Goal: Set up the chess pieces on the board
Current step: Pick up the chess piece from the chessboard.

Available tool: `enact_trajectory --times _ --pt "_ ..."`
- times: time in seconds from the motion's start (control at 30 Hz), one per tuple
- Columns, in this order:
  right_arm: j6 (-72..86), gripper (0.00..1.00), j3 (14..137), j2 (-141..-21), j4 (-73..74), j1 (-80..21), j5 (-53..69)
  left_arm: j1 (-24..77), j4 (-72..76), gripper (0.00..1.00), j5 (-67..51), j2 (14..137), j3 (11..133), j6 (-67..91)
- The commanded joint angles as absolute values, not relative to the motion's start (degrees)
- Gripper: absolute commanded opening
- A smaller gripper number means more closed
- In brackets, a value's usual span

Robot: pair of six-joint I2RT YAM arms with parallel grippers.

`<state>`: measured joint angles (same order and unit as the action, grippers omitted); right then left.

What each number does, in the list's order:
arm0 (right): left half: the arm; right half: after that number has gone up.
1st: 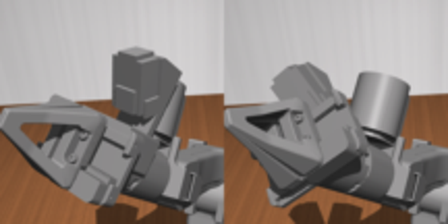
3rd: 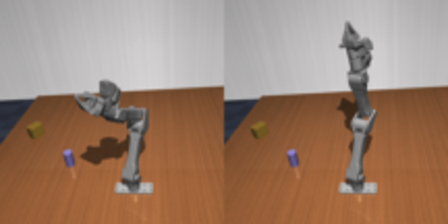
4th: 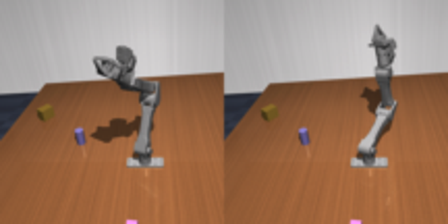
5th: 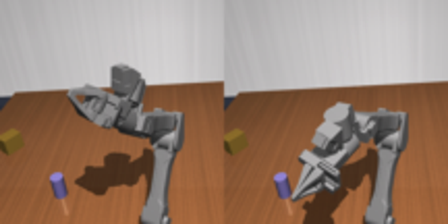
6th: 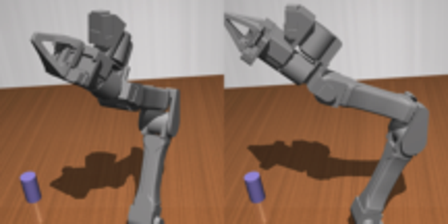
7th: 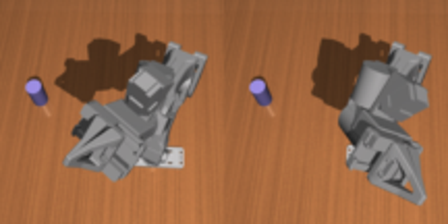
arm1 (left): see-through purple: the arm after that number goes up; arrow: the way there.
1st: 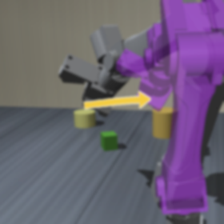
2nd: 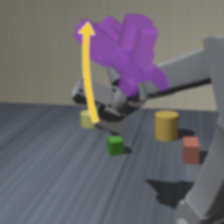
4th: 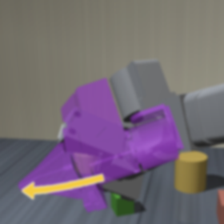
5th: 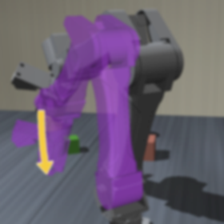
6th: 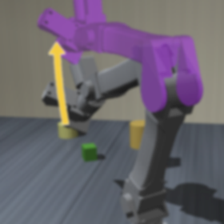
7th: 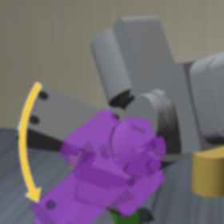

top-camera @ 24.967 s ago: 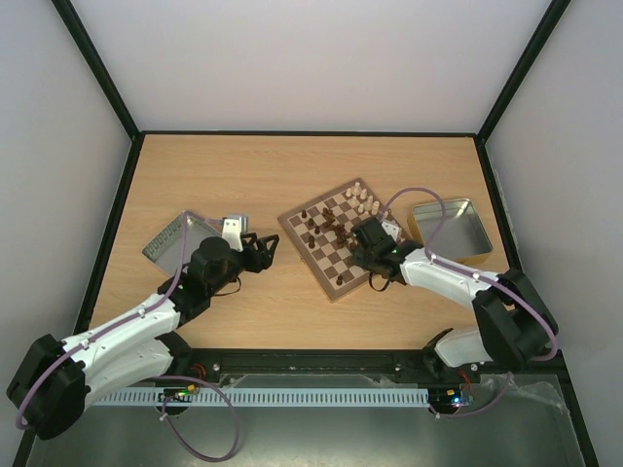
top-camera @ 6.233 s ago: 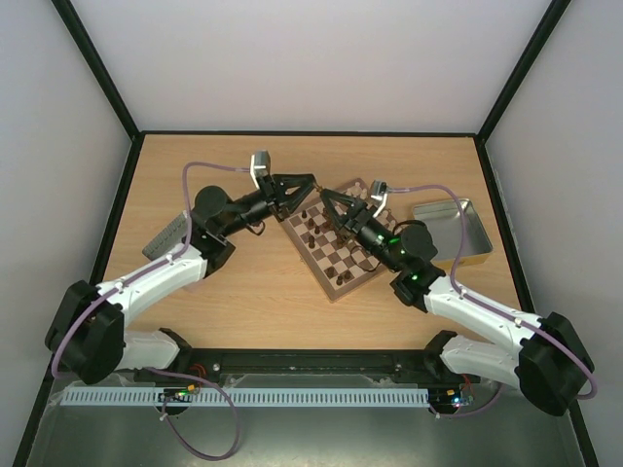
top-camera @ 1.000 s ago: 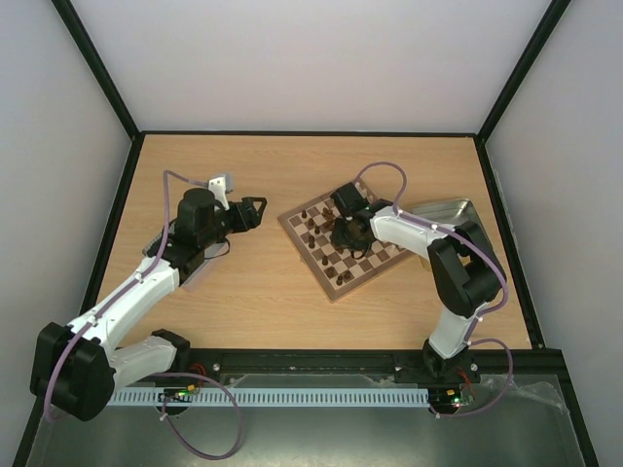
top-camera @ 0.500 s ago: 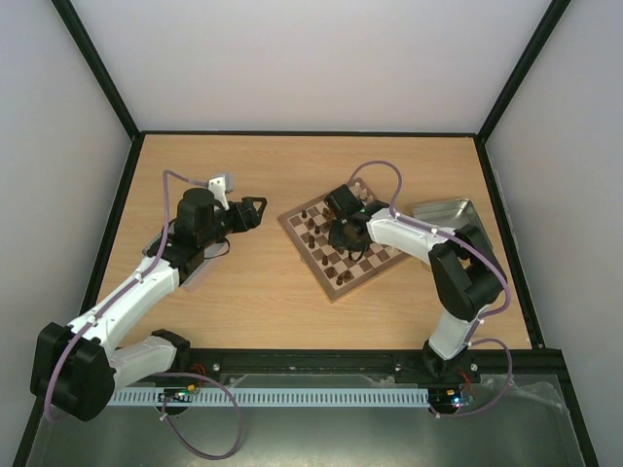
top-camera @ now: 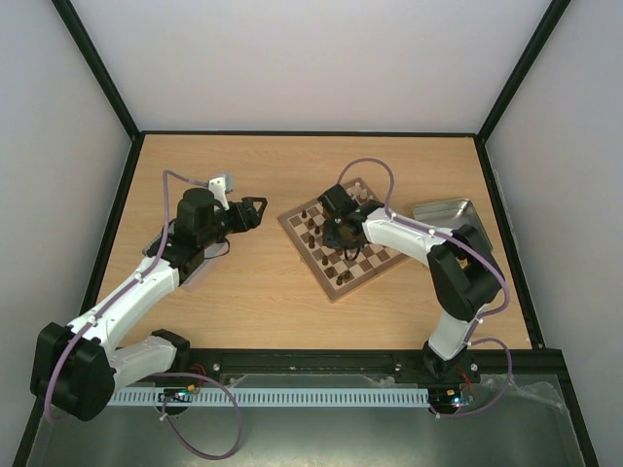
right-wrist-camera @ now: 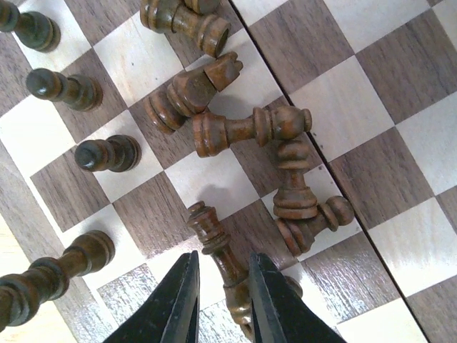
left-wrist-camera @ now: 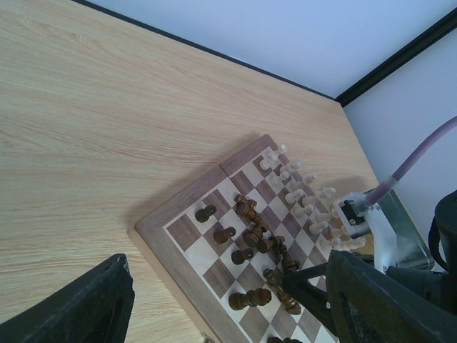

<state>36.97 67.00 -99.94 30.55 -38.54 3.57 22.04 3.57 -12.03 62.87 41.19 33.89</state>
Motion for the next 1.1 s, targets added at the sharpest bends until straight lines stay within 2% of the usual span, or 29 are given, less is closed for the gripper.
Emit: enact_trajectory --times 0.0,0.37,0.67,0.9,1.07 --pt "34.10 0.19 68.20 -101.71 31.10 -38.98 2.34 21.78 5.27 0.75 -12.96 63.19 41.76 34.10" --pt "31.65 0.18 65.41 -103.26 29.15 -39.53 2.55 21.72 6.90 0.75 -17.17 64.15 41.44 35.35" --pt "28.93 0.08 62.62 -103.19 25.09 -39.48 0.08 21.88 8.76 0.75 -24.67 68.61 41.77 40.40" --pt "25.07 0.04 58.23 -96.27 16.65 -39.51 -1.16 22.43 8.70 0.75 -30.29 73.39 45.14 43.20" --pt "17.61 0.03 49.84 -88.11 3.53 -39.41 2.64 23.65 7.30 0.75 -34.64 78.48 49.74 43.95"
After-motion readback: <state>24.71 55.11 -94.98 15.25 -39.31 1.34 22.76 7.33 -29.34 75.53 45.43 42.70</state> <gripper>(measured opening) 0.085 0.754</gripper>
